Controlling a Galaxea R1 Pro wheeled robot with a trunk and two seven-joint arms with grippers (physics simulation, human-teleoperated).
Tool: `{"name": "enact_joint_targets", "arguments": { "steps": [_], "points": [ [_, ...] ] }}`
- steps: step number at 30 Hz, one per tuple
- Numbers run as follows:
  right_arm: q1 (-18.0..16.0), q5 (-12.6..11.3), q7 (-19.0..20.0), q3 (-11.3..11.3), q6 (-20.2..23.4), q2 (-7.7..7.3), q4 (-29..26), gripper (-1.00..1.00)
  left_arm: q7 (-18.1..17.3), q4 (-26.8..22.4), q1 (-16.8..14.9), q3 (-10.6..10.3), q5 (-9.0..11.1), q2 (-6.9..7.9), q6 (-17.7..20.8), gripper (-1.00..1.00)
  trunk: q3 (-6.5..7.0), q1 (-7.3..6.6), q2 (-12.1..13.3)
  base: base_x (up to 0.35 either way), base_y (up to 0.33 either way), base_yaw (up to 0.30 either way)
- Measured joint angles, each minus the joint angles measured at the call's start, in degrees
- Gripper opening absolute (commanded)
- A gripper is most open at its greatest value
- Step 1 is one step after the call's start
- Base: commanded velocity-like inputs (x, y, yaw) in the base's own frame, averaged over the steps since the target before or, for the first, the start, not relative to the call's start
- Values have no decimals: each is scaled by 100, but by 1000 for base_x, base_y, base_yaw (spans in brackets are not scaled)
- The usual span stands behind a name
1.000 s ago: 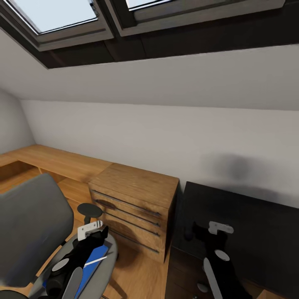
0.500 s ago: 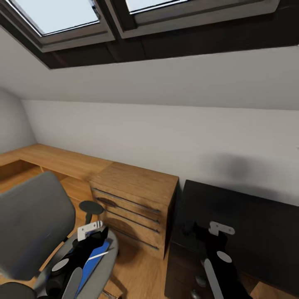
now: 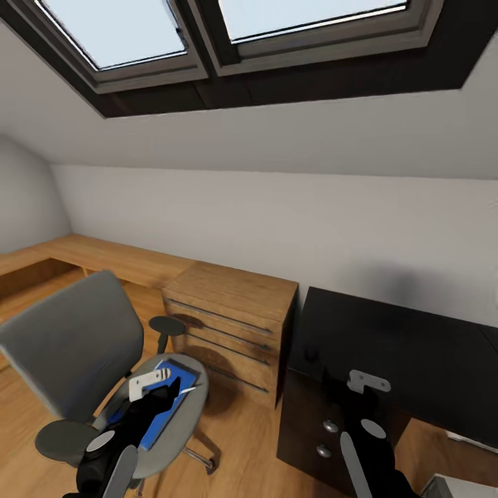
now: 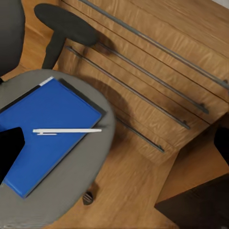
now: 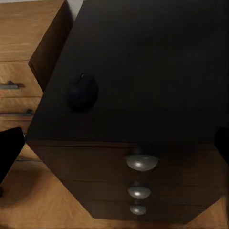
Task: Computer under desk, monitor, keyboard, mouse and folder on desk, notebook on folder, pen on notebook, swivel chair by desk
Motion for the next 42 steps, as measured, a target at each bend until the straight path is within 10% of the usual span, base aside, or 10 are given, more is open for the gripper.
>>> {"name": "enact_joint_targets", "arguments": {
  "steps": [42],
  "points": [
    [0, 49, -21, -8, -215, -8, 16, 100, 2, 5, 1, -3, 2, -2, -1, 100, 57, 0, -1, -331, 80, 0]
  ]
}}
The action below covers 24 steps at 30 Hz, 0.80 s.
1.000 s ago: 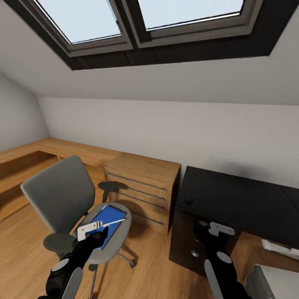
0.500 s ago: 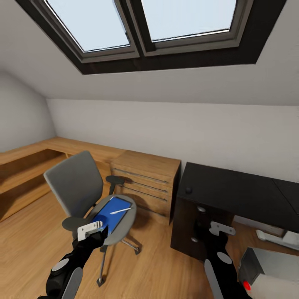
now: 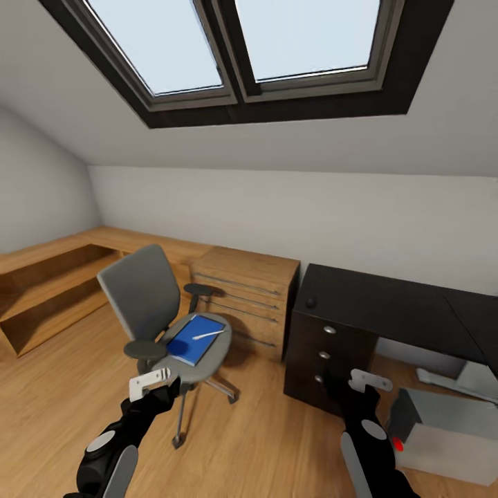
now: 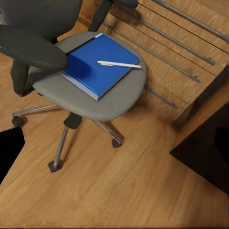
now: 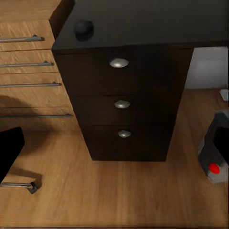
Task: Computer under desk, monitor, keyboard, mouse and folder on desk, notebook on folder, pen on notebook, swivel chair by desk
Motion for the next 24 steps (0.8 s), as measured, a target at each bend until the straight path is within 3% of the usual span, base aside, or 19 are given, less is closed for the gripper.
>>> {"name": "enact_joint_targets", "arguments": {
  "steps": [7, 16, 24],
  "points": [
    [1, 3, -2, 0, -1, -1, 0, 100, 0, 5, -2, -6, -7, 0, 0, 100, 1, -3, 0, -90, 1, -70],
    [1, 3, 2, -2, -1, -1, 0, 100, 0, 8, -3, -7, -10, -5, 0, 100, 1, -3, 0, -9, 0, -244],
    [1, 4, -6, 1, -1, -1, 0, 100, -1, 5, -2, -7, -9, -6, 0, 100, 1, 0, 1, -254, -6, -271]
  ]
}}
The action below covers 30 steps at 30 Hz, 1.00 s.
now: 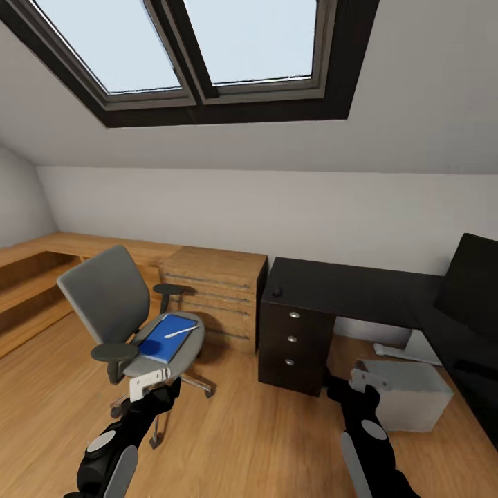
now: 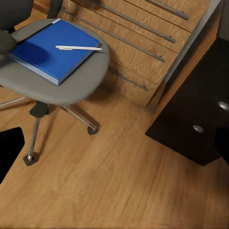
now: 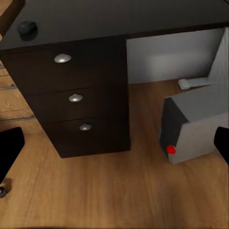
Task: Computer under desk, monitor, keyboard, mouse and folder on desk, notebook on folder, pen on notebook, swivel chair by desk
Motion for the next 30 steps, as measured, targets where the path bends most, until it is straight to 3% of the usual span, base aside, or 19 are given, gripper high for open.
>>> {"name": "enact_joint_targets", "arguments": {
  "steps": [10, 16, 30],
  "points": [
    [0, 8, -9, -3, 0, 1, -6, 100, 0, 1, 2, 0, 0, 0, -1, 100, -2, 0, 0, -327, -115, -241],
    [-1, 0, -37, -1, 0, -8, -2, 100, 0, -2, 3, 1, 0, 0, -21, 100, -4, 0, 0, -302, -162, -31],
    [-1, -30, -46, 15, -84, -1, 85, 100, 0, -19, 4, 1, 0, 0, -35, 100, -4, 0, 0, -333, -12, -1]
  ]
}}
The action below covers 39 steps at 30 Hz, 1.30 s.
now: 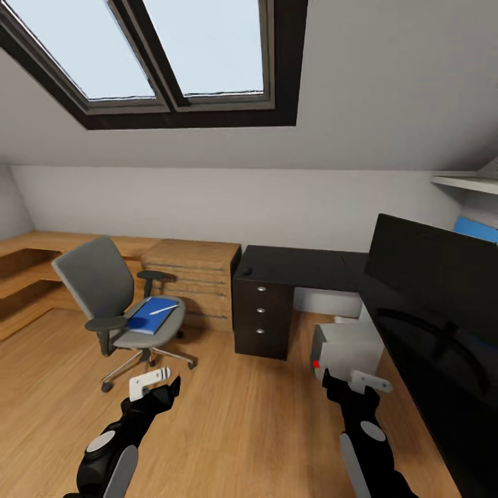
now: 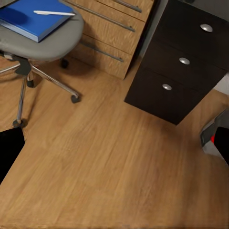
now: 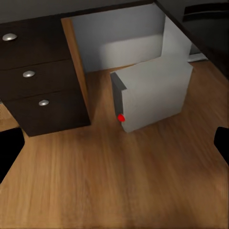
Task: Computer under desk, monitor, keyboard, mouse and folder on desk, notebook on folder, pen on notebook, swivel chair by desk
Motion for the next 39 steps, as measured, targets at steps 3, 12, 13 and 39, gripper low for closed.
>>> {"name": "enact_joint_targets", "arguments": {
  "steps": [3, 12, 13, 39],
  "points": [
    [0, 1, 5, -1, -4, 1, -3, 100, 0, 0, 0, 0, 0, 0, 0, 100, 0, 0, 0, -332, -20, 0],
    [0, 3, 8, -9, -4, -3, -8, 100, 5, 2, -1, -39, -10, 1, -14, 100, 0, -3, 0, -186, -225, -82],
    [0, 3, 8, -11, -3, -3, -8, 100, 6, 2, -1, -56, -12, 1, -15, 100, 0, -3, 0, -42, -315, -226],
    [0, 36, 652, 1, -16, -277, 186, 100, 41, 196, 158, -930, -778, 2, -4, 100, 0, -4, 0, -3, -183, -206]
  ]
}}
